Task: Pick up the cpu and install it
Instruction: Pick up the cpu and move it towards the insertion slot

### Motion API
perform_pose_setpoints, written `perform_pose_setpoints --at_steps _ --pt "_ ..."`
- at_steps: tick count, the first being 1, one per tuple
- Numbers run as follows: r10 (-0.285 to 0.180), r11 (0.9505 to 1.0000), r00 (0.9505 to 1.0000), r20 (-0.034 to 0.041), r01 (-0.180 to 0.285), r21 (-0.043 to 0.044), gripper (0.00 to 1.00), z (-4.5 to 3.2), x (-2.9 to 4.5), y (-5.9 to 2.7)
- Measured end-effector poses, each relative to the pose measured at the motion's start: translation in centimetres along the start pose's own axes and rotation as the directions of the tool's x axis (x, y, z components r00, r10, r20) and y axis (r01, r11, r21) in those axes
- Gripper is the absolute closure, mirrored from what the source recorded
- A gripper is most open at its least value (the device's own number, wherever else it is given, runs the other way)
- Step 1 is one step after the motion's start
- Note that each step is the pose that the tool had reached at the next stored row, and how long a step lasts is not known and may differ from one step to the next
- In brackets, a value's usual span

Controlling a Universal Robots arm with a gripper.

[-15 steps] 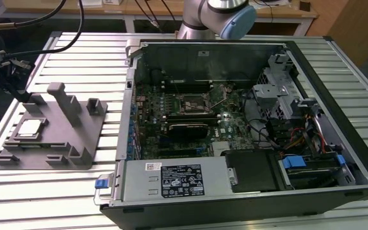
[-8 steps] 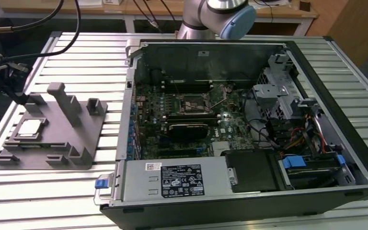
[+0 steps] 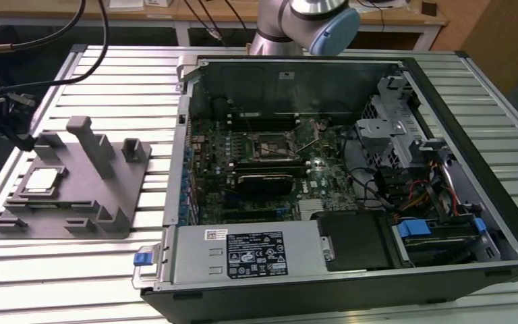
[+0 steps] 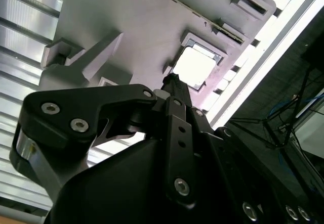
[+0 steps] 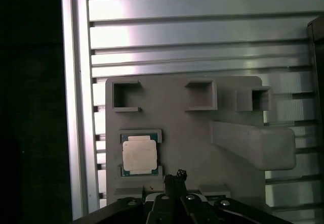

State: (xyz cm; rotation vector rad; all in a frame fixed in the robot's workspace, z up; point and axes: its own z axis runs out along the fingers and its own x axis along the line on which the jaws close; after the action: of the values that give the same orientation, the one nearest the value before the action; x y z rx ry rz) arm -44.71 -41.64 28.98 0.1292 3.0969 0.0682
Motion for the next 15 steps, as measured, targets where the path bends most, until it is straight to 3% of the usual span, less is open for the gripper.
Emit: perform_pose_setpoints --at_steps 15 --pt "0.0 1.0 1.0 -0.0002 0.0 0.0001 0.89 2.0 0.82 -0.77"
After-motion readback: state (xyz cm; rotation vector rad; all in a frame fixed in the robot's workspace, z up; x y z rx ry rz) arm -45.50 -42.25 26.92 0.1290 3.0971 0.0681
